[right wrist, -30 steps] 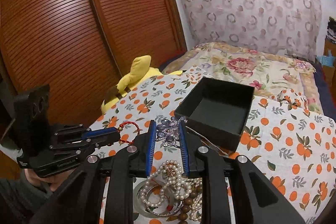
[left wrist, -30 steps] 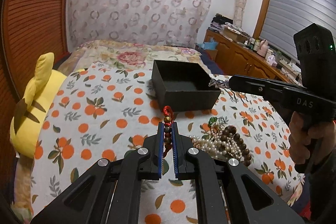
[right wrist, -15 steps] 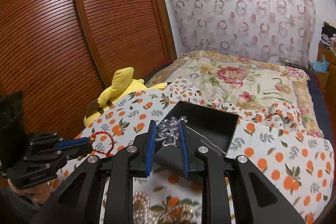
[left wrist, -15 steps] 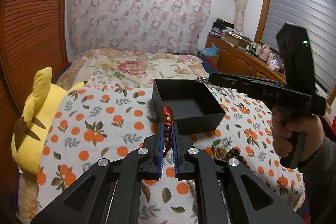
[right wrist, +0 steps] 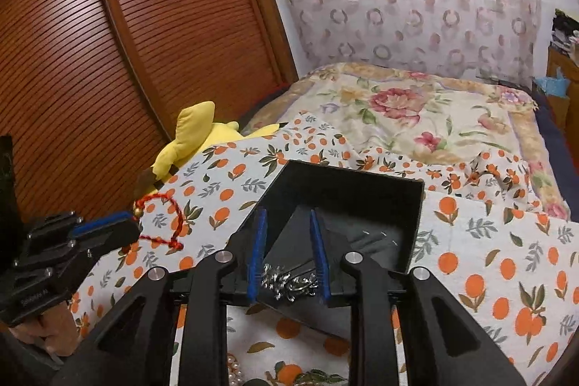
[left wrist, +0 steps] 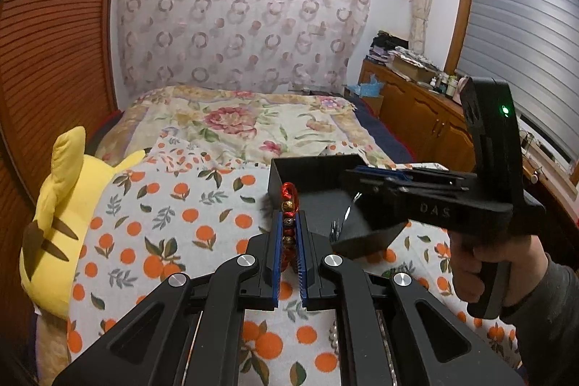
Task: Organize jewelry
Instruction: 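Carry both held pieces over the black box and open both tools to drop them, then move both open tools back to the jewelry pile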
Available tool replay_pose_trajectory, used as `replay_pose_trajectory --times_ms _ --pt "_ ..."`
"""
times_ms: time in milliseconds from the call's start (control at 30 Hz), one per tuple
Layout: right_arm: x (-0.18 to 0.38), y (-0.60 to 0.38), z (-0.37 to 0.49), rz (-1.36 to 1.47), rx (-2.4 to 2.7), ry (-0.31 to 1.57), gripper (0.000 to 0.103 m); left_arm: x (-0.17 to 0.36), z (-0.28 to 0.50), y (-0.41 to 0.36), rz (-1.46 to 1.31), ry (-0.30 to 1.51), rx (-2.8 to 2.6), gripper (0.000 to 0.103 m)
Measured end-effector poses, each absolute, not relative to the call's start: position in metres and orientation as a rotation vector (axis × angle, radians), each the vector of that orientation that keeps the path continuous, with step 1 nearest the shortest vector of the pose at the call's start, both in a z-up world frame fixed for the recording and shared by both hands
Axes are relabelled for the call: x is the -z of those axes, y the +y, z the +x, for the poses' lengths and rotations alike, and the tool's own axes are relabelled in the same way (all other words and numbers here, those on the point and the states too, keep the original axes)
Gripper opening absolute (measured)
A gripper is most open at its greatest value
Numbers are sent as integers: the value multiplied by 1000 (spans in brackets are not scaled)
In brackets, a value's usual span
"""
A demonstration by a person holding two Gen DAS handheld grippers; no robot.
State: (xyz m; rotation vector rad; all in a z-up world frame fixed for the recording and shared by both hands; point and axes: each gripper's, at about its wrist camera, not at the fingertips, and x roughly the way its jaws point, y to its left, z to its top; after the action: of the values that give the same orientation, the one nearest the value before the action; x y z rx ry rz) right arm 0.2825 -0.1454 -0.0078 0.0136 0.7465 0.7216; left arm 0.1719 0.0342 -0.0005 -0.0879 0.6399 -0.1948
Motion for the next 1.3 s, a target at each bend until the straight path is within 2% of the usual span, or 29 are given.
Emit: replay_pose_trajectory --times_ms 167,700,767,833,933,1100,1167,1300 --pt "-1 -161 278 26 -708 719 33 0 188 25 -82 647 211 6" --pt "-4 -218 246 24 -646 686 35 18 230 -18 -41 707 236 7" --pt "-3 -219 241 23 -645 685 35 18 229 -20 -35 706 234 23" --pt "-1 -222 235 22 -642 683 35 17 228 -21 -30 700 236 30" --pt "2 -225 224 13 -638 685 35 16 222 -23 -20 696 239 33" --pt "12 -231 202 -8 -622 694 35 18 198 -18 -5 698 248 44" --pt "17 -233 194 -18 -623 705 35 19 184 -18 10 692 246 58" --pt "28 -231 177 -48 -621 729 35 26 156 -18 37 682 250 69"
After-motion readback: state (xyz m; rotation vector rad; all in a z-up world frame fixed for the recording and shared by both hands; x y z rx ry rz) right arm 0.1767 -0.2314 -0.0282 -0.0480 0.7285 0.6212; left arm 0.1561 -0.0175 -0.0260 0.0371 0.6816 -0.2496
